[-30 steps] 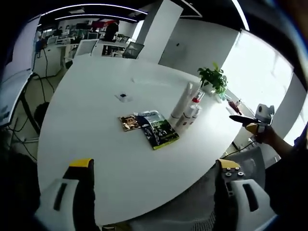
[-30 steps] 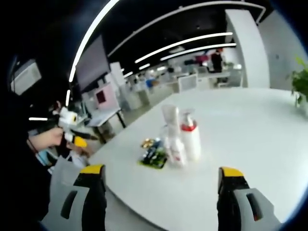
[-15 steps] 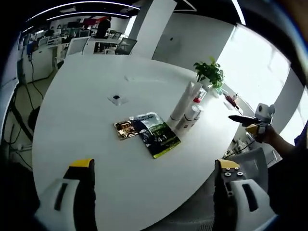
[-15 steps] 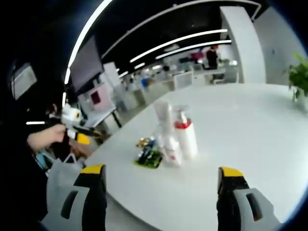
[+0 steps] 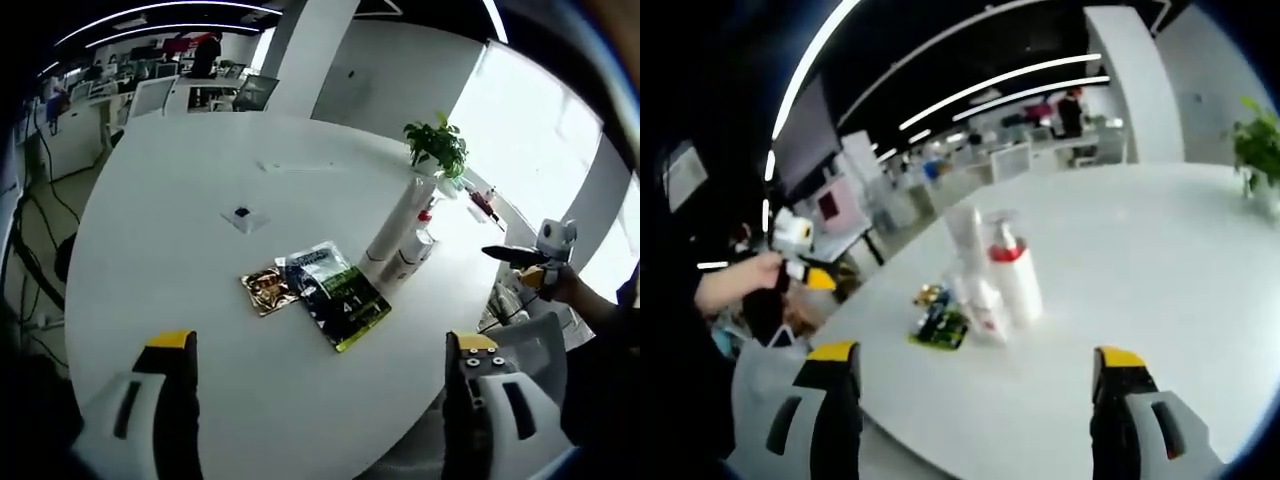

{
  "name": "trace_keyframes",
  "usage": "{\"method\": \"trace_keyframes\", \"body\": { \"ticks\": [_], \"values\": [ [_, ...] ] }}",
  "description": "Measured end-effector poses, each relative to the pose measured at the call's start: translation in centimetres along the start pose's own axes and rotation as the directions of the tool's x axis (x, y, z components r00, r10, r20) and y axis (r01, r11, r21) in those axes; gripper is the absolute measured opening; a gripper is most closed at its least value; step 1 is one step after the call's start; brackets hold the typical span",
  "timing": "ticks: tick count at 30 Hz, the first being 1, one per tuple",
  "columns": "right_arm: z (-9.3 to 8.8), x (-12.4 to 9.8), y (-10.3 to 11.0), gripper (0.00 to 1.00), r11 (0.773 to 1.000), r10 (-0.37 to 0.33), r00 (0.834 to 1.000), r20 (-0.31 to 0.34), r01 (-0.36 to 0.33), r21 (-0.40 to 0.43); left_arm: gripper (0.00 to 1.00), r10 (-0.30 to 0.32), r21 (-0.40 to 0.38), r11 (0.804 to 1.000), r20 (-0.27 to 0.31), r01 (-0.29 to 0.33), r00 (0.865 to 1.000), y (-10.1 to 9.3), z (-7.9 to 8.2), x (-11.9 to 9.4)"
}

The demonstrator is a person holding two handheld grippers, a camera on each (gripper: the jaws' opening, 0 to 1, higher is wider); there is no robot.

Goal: Arrange the skincare products in the storage area until every visible bottle or jar stands upright without overlapping.

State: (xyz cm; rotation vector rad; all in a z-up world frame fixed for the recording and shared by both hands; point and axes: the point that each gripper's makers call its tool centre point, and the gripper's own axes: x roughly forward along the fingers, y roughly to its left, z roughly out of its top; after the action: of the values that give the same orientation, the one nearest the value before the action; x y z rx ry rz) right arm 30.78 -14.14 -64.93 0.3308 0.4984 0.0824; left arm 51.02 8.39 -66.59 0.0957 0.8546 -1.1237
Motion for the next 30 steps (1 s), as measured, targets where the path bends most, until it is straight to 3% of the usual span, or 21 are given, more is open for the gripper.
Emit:
{"method": "trace_keyframes", "body": {
  "ticks": [9, 11, 12, 16, 18, 20, 30],
  "values": [
    [0.0, 0.8, -0.1, 0.98, 1.000, 0.001, 1.000, -0.008, -0.001, 0.000, 0.99, -0.014, 0.016, 1.000, -0.006, 0.015, 1.000, 0.5, 1.4, 1.3],
    [-0.1, 0.8, -0.1, 0.99, 1.000, -0.001, 1.000, -0.007, 0.001, 0.004, 0.98, -0.002, 0.071, 0.997, -0.036, 0.004, 0.999, 0.8, 1.6, 1.5],
    [-0.3, 0.8, -0.2, 0.99, 1.000, -0.002, 1.000, -0.009, 0.002, 0.008, 0.98, 0.007, 0.094, 0.996, -0.045, -0.003, 0.999, 0.8, 2.0, 1.6],
    [-0.6, 0.9, -0.5, 0.98, 1.000, -0.007, 1.000, -0.021, 0.008, 0.014, 0.98, -0.030, 0.083, 0.996, 0.025, 0.028, 0.999, 0.3, 5.5, 2.2],
    [-0.6, 1.0, -0.7, 0.98, 1.000, -0.008, 1.000, -0.019, 0.009, 0.018, 0.98, -0.020, 0.119, 0.993, 0.018, 0.018, 1.000, 0.6, 6.5, 2.7],
    [-0.4, 1.1, -0.7, 0.98, 1.000, -0.009, 1.000, -0.018, 0.010, 0.015, 0.97, -0.013, 0.161, 0.987, -0.009, 0.014, 1.000, 0.8, 7.0, 3.4],
    [-0.7, 0.8, -1.5, 0.99, 0.999, -0.024, 0.999, -0.024, 0.024, 0.027, 0.97, -0.034, 0.192, 0.981, -0.018, 0.037, 0.999, 1.4, 10.2, 6.2]
  ]
}}
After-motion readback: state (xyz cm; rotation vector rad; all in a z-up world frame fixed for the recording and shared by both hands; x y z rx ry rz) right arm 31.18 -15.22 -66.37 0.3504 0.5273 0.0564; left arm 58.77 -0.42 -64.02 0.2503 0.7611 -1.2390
